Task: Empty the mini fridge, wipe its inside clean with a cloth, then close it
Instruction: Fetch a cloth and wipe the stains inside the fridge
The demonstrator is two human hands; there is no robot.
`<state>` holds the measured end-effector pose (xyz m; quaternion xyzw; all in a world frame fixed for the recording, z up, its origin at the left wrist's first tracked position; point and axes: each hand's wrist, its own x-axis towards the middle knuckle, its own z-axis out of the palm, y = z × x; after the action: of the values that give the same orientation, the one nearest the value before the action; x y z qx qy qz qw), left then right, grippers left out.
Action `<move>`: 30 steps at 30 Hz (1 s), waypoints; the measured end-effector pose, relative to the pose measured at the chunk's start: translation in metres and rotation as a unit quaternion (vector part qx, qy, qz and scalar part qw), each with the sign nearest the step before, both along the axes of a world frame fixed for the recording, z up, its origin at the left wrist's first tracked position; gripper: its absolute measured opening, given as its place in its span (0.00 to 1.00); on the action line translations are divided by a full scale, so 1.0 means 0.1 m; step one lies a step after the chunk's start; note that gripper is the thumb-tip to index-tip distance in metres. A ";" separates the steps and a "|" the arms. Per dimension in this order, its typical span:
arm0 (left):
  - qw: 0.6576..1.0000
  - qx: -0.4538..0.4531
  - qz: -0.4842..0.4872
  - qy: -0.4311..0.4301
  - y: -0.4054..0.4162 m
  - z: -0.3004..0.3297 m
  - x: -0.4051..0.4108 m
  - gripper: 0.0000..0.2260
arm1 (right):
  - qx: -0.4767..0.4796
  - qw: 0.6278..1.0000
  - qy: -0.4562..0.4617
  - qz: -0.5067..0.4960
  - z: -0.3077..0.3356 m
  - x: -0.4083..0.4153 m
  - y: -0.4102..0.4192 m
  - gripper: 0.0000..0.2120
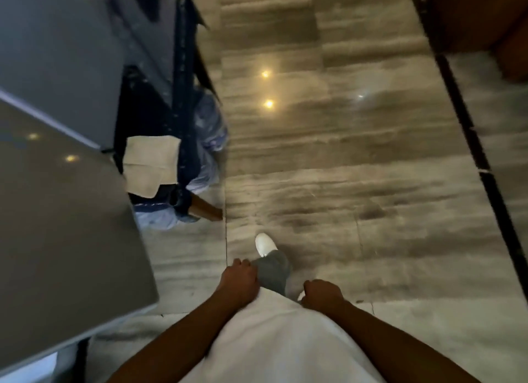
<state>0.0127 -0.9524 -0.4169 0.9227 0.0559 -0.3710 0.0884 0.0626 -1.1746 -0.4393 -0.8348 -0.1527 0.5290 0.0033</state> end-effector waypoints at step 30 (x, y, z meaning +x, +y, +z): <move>0.761 -0.039 0.646 0.038 1.16 0.16 2.03 0.19 | -0.014 0.789 -0.002 0.615 0.33 3.96 3.22 0.18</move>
<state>0.2161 -0.8368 -0.4008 0.6486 0.6276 -0.2627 0.3411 0.4586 -0.8528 -0.4060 -0.5656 -0.6264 0.4195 -0.3342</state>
